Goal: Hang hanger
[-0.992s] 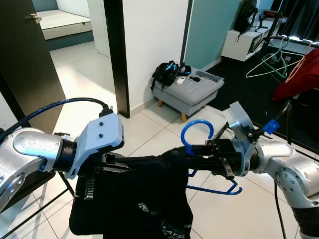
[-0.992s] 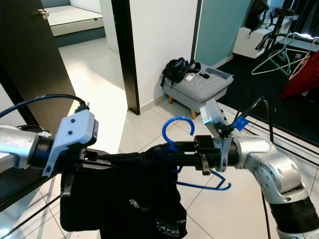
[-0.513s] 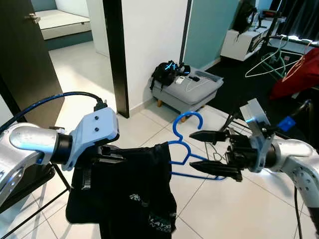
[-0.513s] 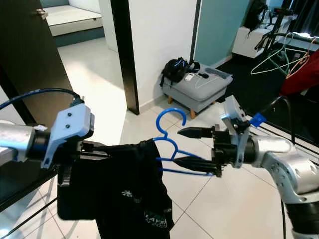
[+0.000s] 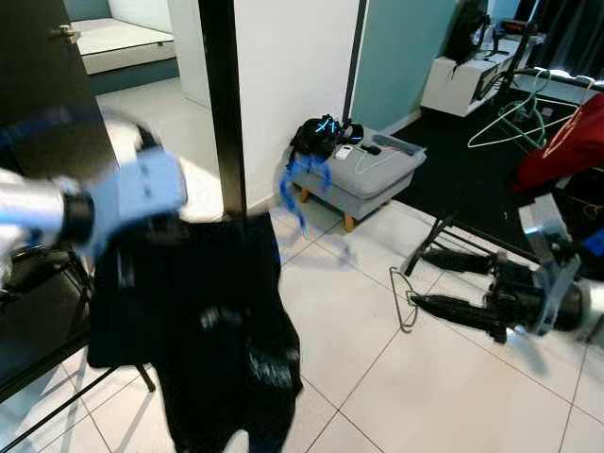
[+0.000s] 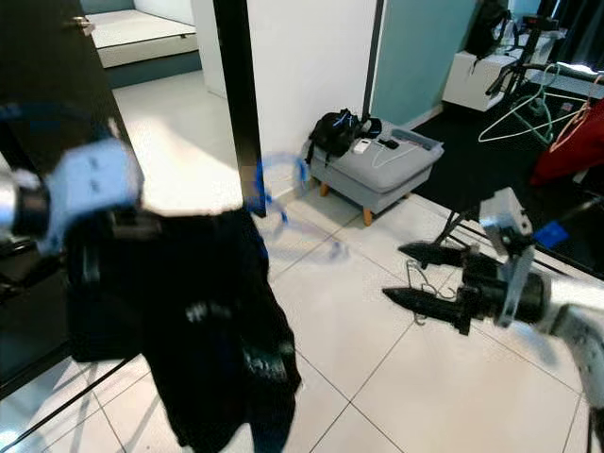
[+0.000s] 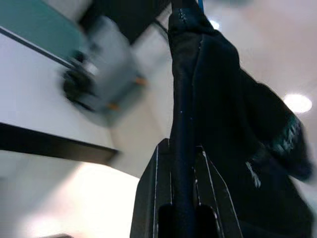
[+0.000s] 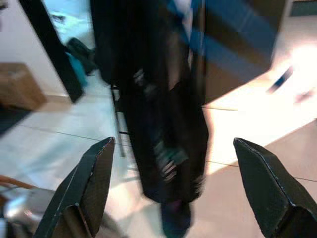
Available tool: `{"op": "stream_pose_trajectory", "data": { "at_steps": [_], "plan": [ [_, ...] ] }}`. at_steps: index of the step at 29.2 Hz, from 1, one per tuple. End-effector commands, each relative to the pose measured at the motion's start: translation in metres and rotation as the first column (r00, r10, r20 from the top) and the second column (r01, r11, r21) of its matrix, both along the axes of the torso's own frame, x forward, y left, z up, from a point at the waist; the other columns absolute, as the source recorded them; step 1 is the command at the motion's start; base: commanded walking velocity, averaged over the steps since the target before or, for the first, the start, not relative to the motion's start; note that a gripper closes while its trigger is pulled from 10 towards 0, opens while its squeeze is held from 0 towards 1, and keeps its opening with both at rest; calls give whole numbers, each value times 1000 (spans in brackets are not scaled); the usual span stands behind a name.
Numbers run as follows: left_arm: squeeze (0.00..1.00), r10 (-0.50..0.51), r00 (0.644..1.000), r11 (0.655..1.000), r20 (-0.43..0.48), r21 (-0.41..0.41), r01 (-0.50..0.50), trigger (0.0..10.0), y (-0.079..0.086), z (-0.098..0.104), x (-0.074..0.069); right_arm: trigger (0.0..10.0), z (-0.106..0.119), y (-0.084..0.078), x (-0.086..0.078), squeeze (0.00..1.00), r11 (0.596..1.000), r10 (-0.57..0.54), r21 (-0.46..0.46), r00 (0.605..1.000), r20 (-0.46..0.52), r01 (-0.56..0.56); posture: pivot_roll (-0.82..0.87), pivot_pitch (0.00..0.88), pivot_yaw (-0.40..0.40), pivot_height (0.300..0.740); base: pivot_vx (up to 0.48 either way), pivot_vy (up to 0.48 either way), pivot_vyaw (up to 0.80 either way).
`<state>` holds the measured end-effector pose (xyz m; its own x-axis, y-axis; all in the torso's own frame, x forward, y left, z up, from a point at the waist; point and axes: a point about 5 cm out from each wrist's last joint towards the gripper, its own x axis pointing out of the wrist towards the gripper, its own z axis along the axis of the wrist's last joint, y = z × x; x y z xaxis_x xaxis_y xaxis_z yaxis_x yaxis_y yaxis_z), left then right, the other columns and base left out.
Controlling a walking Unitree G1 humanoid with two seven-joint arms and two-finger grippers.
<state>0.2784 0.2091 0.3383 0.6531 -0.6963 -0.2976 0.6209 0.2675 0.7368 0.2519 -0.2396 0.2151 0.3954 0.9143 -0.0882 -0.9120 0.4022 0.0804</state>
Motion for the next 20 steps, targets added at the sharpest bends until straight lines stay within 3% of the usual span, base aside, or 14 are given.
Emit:
{"op": "stream_pose_trajectory", "data": {
  "at_steps": [1,2,8,9,11,12,14,17,19,20],
  "plan": [
    [0,-34,999,998,36,-54,36,0,-4,11,-1,10000,0,8,-5,463,999,37,32,999,-11,-37,22,0,-11,740,0,0,0],
    [0,-73,996,990,49,-118,78,0,-10,18,-3,10000,-4,14,-8,0,997,67,46,997,-30,-66,20,0,-10,740,0,0,0],
    [0,-139,988,966,71,-210,151,0,-18,29,-7,10000,-11,24,-12,0,993,103,59,993,-52,-100,17,0,-11,740,0,0,0],
    [0,-174,981,952,85,-241,189,2745,-21,33,-8,10000,-13,29,-11,0,992,105,71,993,-53,-101,16,0,-11,740,0,0,0],
    [0,-174,981,952,85,-241,189,2745,-21,33,-8,10000,-13,29,-11,0,992,105,71,993,-53,-101,16,0,-11,740,0,0,0],
    [0,-208,971,934,115,-272,232,10000,-22,41,-10,10000,-13,29,-7,0,993,76,98,996,-46,-71,18,0,-11,740,0,0,0],
    [0,-239,960,916,144,-295,272,10000,-23,48,-11,10000,-12,26,-3,0,991,38,130,999,-37,-33,16,0,-10,740,0,0,0],
    [0,-239,960,916,144,-295,272,10000,-23,48,-11,10000,-12,26,-3,0,991,38,130,999,-37,-33,16,0,-10,740,0,0,0],
    [0,-261,950,900,170,-313,304,10000,-23,55,-12,10000,-9,21,1,0,986,-6,168,1000,-28,11,15,0,-10,740,0,0,0],
    [0,-280,939,882,201,-332,334,10000,-23,62,-14,10000,-4,14,6,0,969,-62,239,998,-23,66,12,0,-9,740,0,0,0]
  ]
}}
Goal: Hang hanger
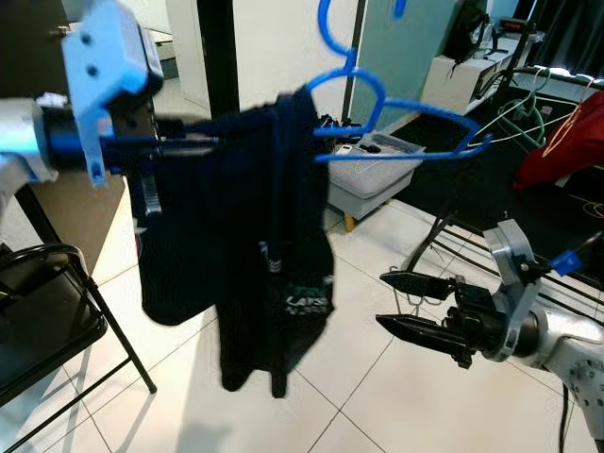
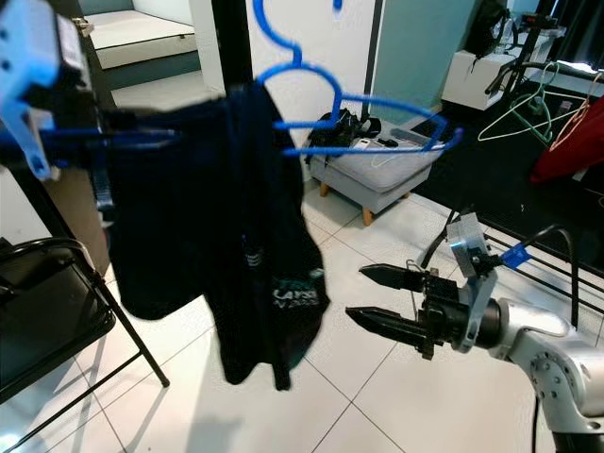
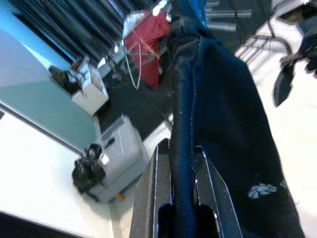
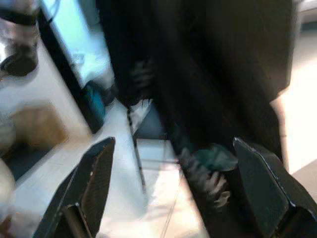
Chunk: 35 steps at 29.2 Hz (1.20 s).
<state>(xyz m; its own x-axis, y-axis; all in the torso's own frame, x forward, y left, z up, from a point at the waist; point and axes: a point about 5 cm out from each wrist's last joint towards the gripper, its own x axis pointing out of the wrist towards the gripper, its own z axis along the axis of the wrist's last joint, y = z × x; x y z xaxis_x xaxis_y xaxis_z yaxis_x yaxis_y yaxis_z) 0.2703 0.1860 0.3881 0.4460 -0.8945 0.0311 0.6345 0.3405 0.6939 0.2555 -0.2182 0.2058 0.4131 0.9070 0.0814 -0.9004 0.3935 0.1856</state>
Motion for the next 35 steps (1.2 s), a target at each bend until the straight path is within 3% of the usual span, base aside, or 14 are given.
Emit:
{"op": "stream_pose_trajectory", "data": {
  "at_steps": [1,2,4,6,7,10,14,16,18,19,23,26,30,35],
  "plan": [
    [0,-57,996,997,71,-57,61,10000,0,16,-6,10000,10,-14,5,0,989,-91,122,996,8,89,12,0,-9,740,0,0,0],
    [0,-57,996,997,71,-57,61,10000,0,16,-6,10000,10,-14,5,0,989,-91,122,996,8,89,12,0,-9,740,0,0,0],
    [0,-84,993,993,86,-80,90,10000,-2,21,-8,10000,20,-24,8,0,954,-150,265,989,10,142,11,0,-8,740,0,0,0],
    [0,-84,993,993,86,-80,90,10000,-2,21,-8,10000,20,-24,8,0,954,-150,265,989,10,142,11,0,-8,740,0,0,0],
    [0,-93,992,991,87,-85,100,10000,-3,21,-9,10000,24,-28,8,0,935,-168,319,986,12,155,11,0,-8,740,0,0,0],
    [0,-103,991,990,86,-87,111,10000,-6,21,-10,10000,27,-29,9,0,919,-181,359,983,13,165,12,0,-6,740,0,0,0],
    [0,-135,988,986,76,-91,141,10000,-13,19,-12,10000,23,-14,11,0,937,-156,319,988,11,145,12,0,-4,740,0,0,0],
    [0,-135,988,986,76,-91,141,10000,-13,19,-12,10000,23,-14,11,0,937,-156,319,988,11,145,12,0,-4,740,0,0,0],
    [0,-150,986,983,70,-93,156,10000,-16,18,-12,10000,21,-5,11,0,951,-134,285,991,14,124,12,0,-4,740,0,0,0],
    [0,-167,984,980,59,-95,172,10000,-21,15,-12,10000,23,8,7,0,961,-74,271,996,40,60,15,0,-3,740,0,0,0],
    [0,-167,984,980,59,-95,172,10000,-21,15,-12,10000,23,8,7,0,961,-74,271,996,40,60,15,0,-3,740,0,0,0],
    [0,-196,980,975,39,-100,199,10000,-29,7,-10,10000,35,26,4,0,963,-7,270,996,90,-18,11,0,-3,740,0,0,0],
    [0,-206,978,972,33,-105,208,10000,-32,5,-10,10000,40,32,4,0,961,1,275,994,112,-32,11,0,-3,740,0,0,0],
    [0,-207,978,971,20,-122,207,10000,-39,-6,-3,10000,52,51,5,0,958,39,277,988,148,-79,12,0,-6,740,0,0,0]
  ]
}}
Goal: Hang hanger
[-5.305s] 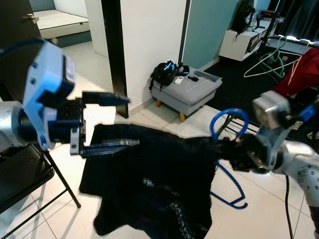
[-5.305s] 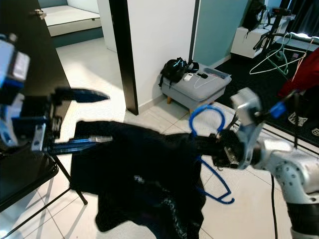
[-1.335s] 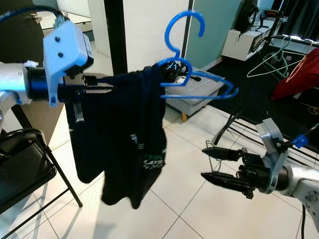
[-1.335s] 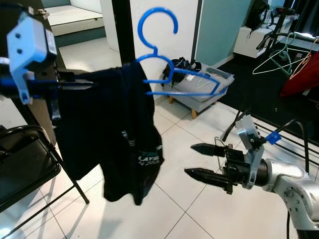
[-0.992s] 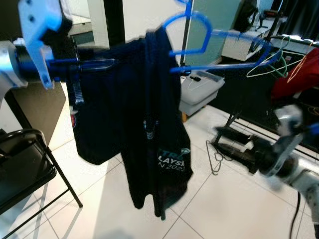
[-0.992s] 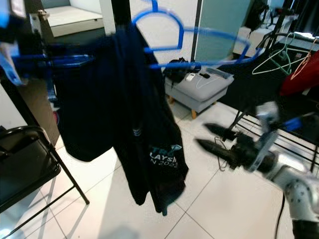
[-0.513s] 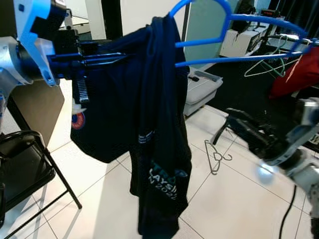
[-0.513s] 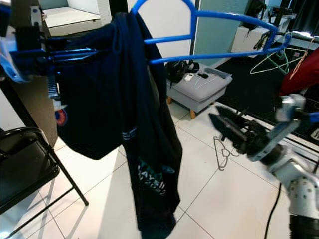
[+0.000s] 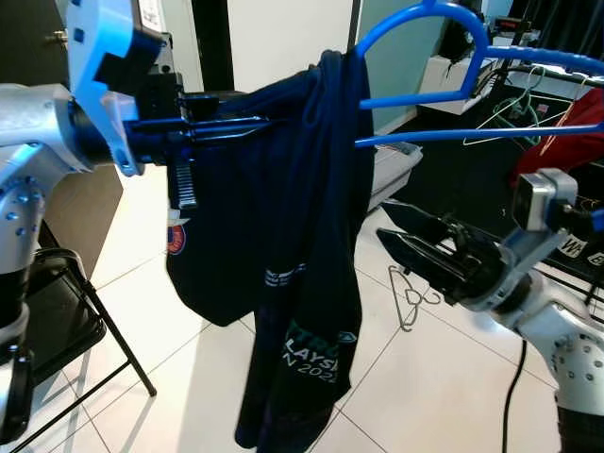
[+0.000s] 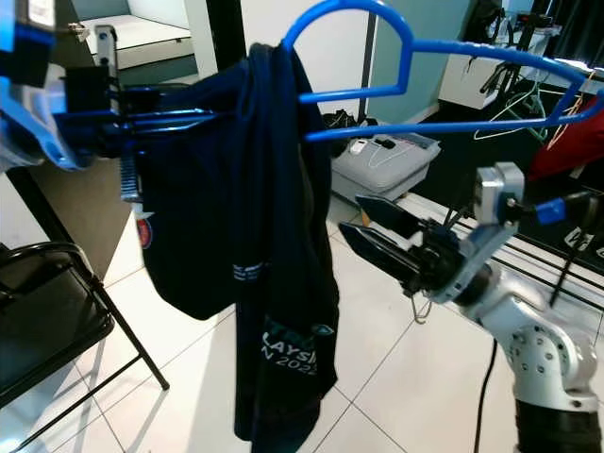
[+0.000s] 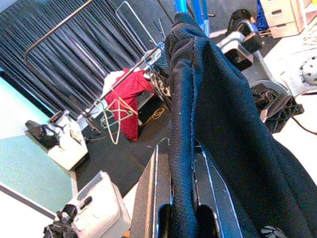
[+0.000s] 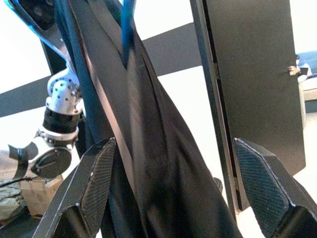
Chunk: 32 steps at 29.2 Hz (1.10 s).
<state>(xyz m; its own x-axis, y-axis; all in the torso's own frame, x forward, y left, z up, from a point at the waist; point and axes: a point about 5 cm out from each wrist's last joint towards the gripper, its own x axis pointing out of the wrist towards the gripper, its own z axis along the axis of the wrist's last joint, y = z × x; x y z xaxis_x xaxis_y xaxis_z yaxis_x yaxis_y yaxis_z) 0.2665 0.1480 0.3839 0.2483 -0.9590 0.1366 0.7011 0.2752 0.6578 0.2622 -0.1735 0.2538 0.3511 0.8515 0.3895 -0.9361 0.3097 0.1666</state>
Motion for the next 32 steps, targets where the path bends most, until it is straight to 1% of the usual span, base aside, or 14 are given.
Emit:
{"op": "stream_pose_trajectory", "data": {
  "at_steps": [1,4,9,13,17,19,20,23,26,28,29,30,31,32],
  "plan": [
    [0,4,1000,1000,7,-11,-4,10000,-1,-2,1,10000,4,6,-2,0,1000,23,-6,1000,14,-23,12,0,-6,740,0,0,0],
    [0,6,1000,1000,3,-11,-6,10000,-2,-4,2,10000,5,9,0,0,1000,10,-20,1000,15,-9,12,0,-6,740,0,0,0],
    [0,1,1000,1000,0,-20,-1,10000,-4,-5,1,10000,-4,15,17,0,984,-136,-119,991,3,135,11,0,-8,740,0,0,0],
    [0,0,1000,1000,0,-22,0,10000,-5,-6,1,10000,-6,16,19,0,977,-161,-138,987,2,160,12,0,-9,740,0,0,0],
    [0,3,1000,1000,11,-24,-3,10000,-6,-4,-1,10000,-14,14,31,0,934,-275,-238,961,-6,266,11,0,-8,740,0,0,0],
    [0,3,1000,1000,11,-24,-3,10000,-6,-4,-1,10000,-14,14,31,0,934,-275,-238,961,-6,266,11,0,-8,740,0,0,0],
    [0,8,1000,1000,16,-23,-8,10000,-6,-3,-1,10000,-17,12,35,0,910,-322,-279,947,-7,308,11,0,-8,740,0,0,0],
    [0,21,1000,1000,23,-16,-21,10000,-5,-4,-1,10000,-18,9,39,0,886,-361,-314,933,-5,341,10,0,-8,740,0,0,0],
    [0,73,997,997,34,8,-73,10000,-1,-7,4,10000,-25,1,45,0,819,-442,-406,897,5,406,5,0,-7,740,0,0,0],
    [0,73,997,997,34,8,-73,10000,-1,-7,4,10000,-25,1,45,0,819,-442,-406,897,5,406,5,0,-7,740,0,0,0],
    [0,89,995,996,38,11,-89,10000,1,-8,5,10000,-29,-3,47,0,793,-469,-436,883,9,426,5,0,-7,740,0,0,0],
    [0,89,995,996,38,11,-89,10000,1,-8,5,10000,-29,-3,47,0,793,-469,-436,883,9,426,5,0,-7,740,0,0,0],
    [0,109,993,994,44,17,-110,10000,4,-8,6,10000,-35,-11,51,0,748,-522,-474,853,12,464,8,0,-11,740,0,0,0],
    [0,109,993,994,44,17,-110,10000,4,-8,6,10000,-35,-11,51,0,748,-522,-474,853,12,464,8,0,-11,740,0,0,0]
  ]
}}
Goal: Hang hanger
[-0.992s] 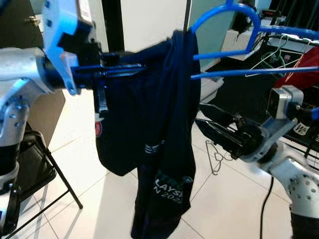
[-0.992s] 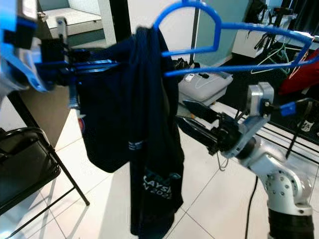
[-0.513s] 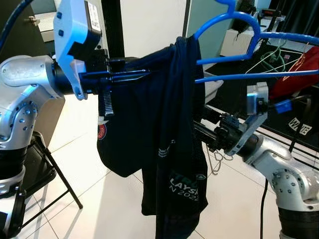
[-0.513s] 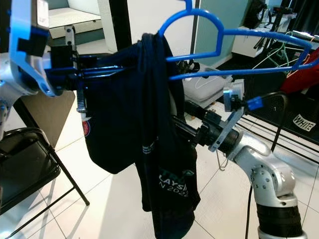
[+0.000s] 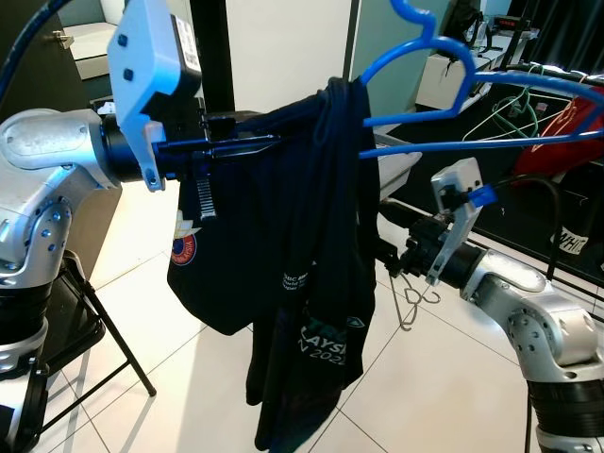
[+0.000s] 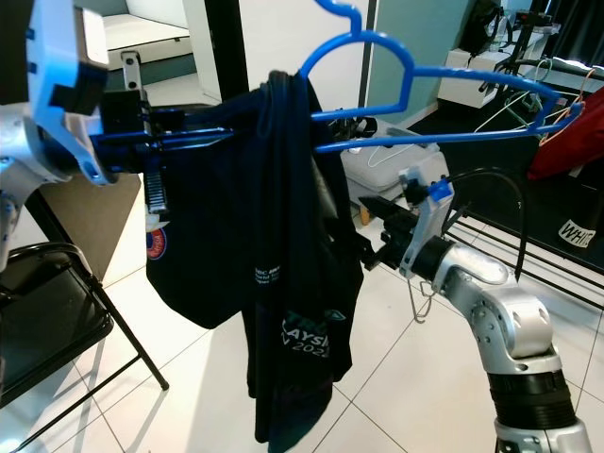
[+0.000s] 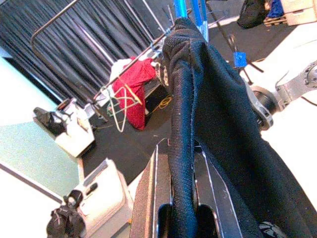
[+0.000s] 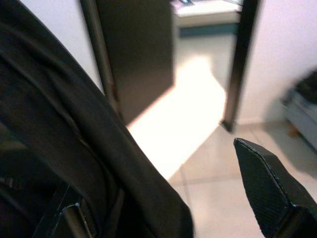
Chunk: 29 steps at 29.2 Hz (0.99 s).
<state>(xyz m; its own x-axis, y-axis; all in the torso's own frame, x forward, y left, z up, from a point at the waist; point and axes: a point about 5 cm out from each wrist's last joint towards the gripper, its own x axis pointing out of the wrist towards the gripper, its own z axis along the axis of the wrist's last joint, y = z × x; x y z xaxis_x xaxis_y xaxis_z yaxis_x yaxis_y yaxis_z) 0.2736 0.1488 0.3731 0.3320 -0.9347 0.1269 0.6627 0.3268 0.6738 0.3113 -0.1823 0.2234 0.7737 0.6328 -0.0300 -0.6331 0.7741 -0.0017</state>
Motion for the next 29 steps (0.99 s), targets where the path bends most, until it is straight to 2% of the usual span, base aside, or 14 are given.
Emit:
{"op": "stream_pose_trajectory", "data": {
  "at_steps": [1,5,7,11,12,13,15,17,19,20,21,22,24,29],
  "plan": [
    [0,35,999,999,30,11,-35,10000,5,2,-1,10000,-8,-10,5,0,995,-81,-58,996,-25,79,8,0,-11,740,0,0,0],
    [0,117,992,990,47,68,-120,10000,12,-5,5,10000,-8,-23,13,0,979,-187,-89,982,-17,185,8,0,-11,740,0,0,0],
    [0,207,976,967,71,133,-215,10000,20,-14,13,10000,-5,-35,18,0,957,-276,-95,961,-1,275,6,0,-11,740,0,0,0],
    [0,247,965,954,82,151,-257,10000,24,-18,16,10000,-3,-44,21,0,938,-333,-101,943,7,332,5,0,-11,740,0,0,0],
    [0,286,954,940,95,166,-298,10000,29,-22,19,10000,-2,-57,23,0,910,-404,-101,915,11,403,4,0,-13,740,0,0,0],
    [0,286,954,940,95,166,-298,10000,29,-22,19,10000,-2,-57,23,0,910,-404,-101,915,11,403,4,0,-13,740,0,0,0],
    [0,347,928,914,133,173,-366,10000,37,-27,22,10000,5,-81,27,0,847,-530,-46,848,11,530,3,0,-14,740,0,0,0],
    [0,347,928,914,133,173,-366,10000,37,-27,22,10000,5,-81,27,0,847,-530,-46,848,11,530,3,0,-14,740,0,0,0],
    [0,403,899,900,173,102,-423,10000,43,-23,24,10000,11,-99,28,0,786,-615,66,788,-16,615,4,0,-17,740,0,0,0],
    [0,403,899,900,173,102,-423,10000,43,-23,24,10000,11,-99,28,0,786,-615,66,788,-16,615,4,0,-17,740,0,0,0],
    [0,427,887,899,176,20,-437,10000,46,-15,24,10000,12,-104,28,0,760,-637,132,770,-36,636,5,0,-18,740,0,0,0],
    [0,427,887,899,176,20,-437,10000,46,-15,24,10000,12,-104,28,0,760,-637,132,770,-36,636,5,0,-18,740,0,0,0],
    [0,417,898,907,140,-125,-402,10000,50,-2,19,10000,15,-109,29,0,727,-644,253,761,-72,639,6,0,-19,740,0,0,0],
    [0,339,932,936,131,-152,-319,10000,48,1,11,10000,17,-109,31,0,714,-630,325,772,-89,620,5,0,-20,740,0,0,0]
  ]
}}
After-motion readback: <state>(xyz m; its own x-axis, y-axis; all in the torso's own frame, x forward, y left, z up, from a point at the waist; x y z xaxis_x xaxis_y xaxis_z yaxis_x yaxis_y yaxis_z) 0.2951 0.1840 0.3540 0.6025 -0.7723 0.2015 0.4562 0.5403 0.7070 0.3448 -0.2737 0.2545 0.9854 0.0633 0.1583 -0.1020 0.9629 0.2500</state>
